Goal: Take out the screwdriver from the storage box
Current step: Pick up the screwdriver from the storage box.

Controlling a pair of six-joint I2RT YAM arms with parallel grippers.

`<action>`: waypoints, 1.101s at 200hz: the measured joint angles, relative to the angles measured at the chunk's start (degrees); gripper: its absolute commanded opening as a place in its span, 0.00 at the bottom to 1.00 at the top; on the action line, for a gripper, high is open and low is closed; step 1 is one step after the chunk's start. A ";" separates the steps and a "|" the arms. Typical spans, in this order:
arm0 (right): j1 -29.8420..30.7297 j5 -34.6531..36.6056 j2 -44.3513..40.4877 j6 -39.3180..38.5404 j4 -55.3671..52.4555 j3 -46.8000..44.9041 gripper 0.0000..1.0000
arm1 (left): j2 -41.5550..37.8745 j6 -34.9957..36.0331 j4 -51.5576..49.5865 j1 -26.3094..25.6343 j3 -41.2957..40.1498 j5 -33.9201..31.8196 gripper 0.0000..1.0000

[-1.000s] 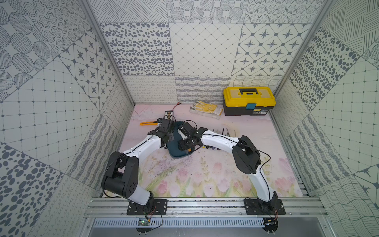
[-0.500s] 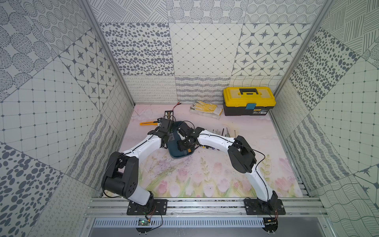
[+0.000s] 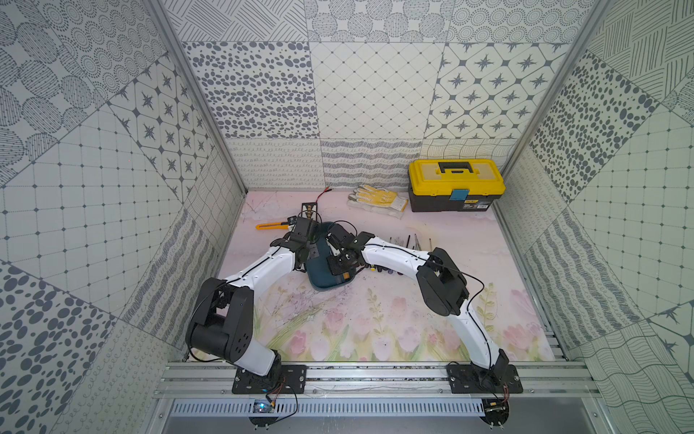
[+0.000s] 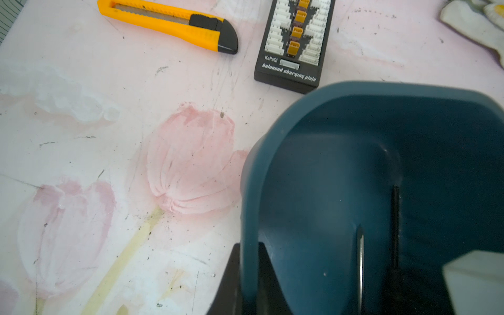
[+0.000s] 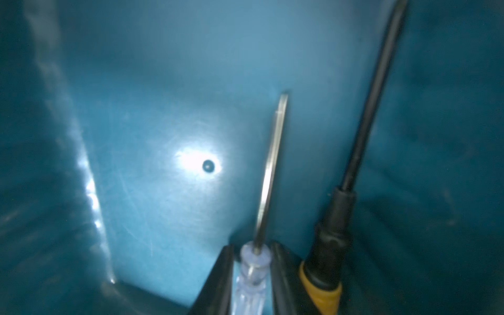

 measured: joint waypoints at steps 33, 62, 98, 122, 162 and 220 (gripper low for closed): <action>-0.02 -0.02 0.00 0.02 0.04 -0.02 0.09 | 0.00 0.00 -0.39 0.00 0.11 -0.07 0.00; 0.00 -0.02 0.00 0.00 0.17 -0.13 0.00 | 0.00 0.00 -0.66 0.00 0.28 -0.04 0.00; 0.00 -0.15 -0.15 0.02 1.33 -0.94 0.00 | 0.00 0.00 -1.18 0.00 0.35 -0.09 0.00; 0.00 -0.26 -0.87 0.07 2.71 -2.23 0.00 | 0.26 0.00 -1.60 0.00 0.85 -0.20 0.00; 0.00 -0.26 -2.47 0.04 6.05 -5.42 0.00 | 0.72 0.00 -2.21 0.00 1.62 -0.20 0.00; -0.02 -0.02 -5.81 0.02 9.40 -9.99 0.00 | 1.27 0.07 -2.97 0.00 2.56 -0.04 0.00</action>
